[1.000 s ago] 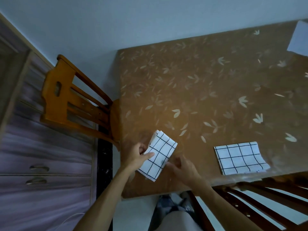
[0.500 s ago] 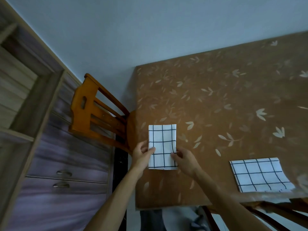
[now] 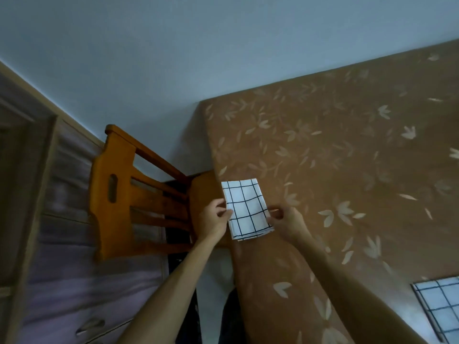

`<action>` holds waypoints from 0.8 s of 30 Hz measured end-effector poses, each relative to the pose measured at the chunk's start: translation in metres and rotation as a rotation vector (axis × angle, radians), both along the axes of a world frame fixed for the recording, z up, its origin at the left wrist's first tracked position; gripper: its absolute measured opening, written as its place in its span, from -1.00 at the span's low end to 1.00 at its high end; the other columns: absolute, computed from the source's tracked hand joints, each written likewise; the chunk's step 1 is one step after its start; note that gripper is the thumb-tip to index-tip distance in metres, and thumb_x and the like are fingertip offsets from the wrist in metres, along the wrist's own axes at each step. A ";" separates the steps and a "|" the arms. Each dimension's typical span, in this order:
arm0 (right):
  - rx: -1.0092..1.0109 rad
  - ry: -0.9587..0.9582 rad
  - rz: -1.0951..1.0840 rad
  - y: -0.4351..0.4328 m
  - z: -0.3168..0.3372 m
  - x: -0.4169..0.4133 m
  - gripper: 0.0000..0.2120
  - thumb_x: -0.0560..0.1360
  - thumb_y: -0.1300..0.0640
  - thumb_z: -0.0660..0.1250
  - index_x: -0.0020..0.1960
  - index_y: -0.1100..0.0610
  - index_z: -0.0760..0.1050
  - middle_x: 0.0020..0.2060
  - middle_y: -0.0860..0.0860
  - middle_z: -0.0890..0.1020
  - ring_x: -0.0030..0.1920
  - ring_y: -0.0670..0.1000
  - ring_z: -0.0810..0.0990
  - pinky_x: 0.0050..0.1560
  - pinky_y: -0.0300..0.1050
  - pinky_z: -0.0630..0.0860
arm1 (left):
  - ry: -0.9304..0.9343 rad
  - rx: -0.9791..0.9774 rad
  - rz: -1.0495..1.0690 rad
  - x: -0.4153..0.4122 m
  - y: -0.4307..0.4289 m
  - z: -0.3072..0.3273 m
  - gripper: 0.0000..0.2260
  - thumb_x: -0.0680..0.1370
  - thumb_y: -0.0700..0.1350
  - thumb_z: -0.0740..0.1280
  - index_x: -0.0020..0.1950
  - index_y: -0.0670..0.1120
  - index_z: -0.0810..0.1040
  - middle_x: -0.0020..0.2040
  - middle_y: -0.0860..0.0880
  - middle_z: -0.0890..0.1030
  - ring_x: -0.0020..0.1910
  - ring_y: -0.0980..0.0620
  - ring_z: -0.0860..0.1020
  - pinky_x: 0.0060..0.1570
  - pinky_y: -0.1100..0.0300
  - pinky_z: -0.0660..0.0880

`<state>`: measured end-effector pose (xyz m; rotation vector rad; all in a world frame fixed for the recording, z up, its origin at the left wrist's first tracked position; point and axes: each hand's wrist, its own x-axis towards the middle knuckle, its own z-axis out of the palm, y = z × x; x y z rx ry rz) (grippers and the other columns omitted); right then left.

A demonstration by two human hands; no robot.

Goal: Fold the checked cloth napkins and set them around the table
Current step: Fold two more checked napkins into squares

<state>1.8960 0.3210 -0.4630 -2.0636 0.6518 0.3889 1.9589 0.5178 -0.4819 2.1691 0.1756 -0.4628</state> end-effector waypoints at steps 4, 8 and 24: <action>-0.096 0.022 -0.061 0.008 -0.005 0.044 -0.73 0.45 0.24 0.41 0.14 0.15 0.57 -0.06 0.03 0.64 0.03 0.06 0.61 0.09 -0.02 0.56 | -0.011 0.063 -0.079 0.050 -0.003 -0.009 -0.66 0.53 -0.14 0.45 0.29 -0.14 0.52 0.06 -0.09 0.69 0.03 -0.01 0.63 -0.08 0.23 0.50; -0.162 0.045 -0.095 0.010 -0.014 0.071 -0.70 0.43 0.25 0.40 0.16 0.19 0.55 0.00 0.08 0.66 0.04 0.08 0.62 0.01 -0.08 0.52 | -0.050 0.107 -0.152 0.083 -0.008 -0.017 -0.71 0.51 -0.12 0.47 0.20 -0.13 0.55 -0.03 -0.06 0.70 -0.06 0.01 0.64 -0.12 0.23 0.48; -0.273 -0.011 0.051 0.008 0.009 0.048 -0.66 0.47 0.12 0.35 0.22 0.16 0.51 0.06 0.06 0.64 0.04 0.07 0.61 0.00 -0.05 0.54 | -0.186 0.278 -0.211 0.054 -0.003 0.003 -0.85 0.57 0.06 0.34 -0.08 0.00 0.52 -0.15 0.07 0.60 -0.17 0.07 0.57 -0.23 0.13 0.56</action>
